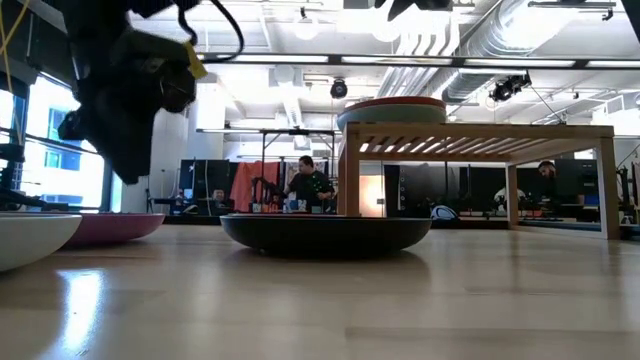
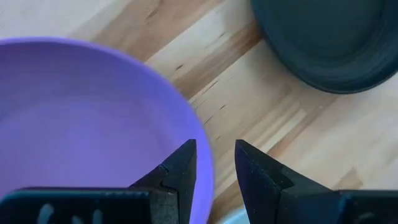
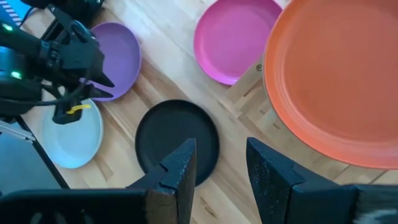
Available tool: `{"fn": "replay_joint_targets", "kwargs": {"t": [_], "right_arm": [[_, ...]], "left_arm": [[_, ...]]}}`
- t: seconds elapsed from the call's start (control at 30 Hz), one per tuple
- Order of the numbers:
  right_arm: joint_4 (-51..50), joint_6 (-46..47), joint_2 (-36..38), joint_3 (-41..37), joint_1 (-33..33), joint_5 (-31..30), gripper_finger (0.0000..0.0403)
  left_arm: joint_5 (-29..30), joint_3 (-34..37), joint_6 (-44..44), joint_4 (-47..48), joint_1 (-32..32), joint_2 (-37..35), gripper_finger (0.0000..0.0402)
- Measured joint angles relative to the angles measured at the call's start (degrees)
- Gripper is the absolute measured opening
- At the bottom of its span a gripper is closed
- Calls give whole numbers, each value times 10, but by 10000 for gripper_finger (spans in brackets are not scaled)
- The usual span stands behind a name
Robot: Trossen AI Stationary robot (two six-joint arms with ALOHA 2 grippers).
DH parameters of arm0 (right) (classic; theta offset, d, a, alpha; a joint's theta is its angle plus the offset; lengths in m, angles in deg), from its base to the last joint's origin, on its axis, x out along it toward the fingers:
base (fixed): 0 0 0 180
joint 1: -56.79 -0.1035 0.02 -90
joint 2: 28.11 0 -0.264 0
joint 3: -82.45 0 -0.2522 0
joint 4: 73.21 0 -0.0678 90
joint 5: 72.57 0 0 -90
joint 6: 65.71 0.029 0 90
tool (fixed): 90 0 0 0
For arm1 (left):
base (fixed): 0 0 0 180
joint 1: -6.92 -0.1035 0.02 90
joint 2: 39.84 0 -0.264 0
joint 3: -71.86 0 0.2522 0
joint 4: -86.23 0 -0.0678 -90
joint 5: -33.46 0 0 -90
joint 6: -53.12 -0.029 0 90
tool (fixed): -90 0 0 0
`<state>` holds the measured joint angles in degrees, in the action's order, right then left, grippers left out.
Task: Place and stack plates onto a shelf
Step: Stack the middle left violet plate on the orange plate
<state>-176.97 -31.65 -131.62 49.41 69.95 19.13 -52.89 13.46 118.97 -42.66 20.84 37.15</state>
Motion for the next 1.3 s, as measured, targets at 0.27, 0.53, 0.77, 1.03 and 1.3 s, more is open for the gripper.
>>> {"fn": "replay_joint_targets", "kwargs": {"t": [0.27,0.53,0.77,1.03,1.3], "right_arm": [[0,-11,0,0,-5,0,119],[0,-21,0,0,-5,0,119],[0,-30,0,0,-5,0,118],[0,-35,0,0,-5,0,118],[0,-44,0,0,-5,0,118]], "left_arm": [[-3,0,1,-21,1,62,99],[-5,-1,6,-37,1,95,99],[-6,-1,11,-49,0,126,99],[-6,-1,-1,-45,0,135,92],[-7,-2,-36,-44,1,134,50]]}}
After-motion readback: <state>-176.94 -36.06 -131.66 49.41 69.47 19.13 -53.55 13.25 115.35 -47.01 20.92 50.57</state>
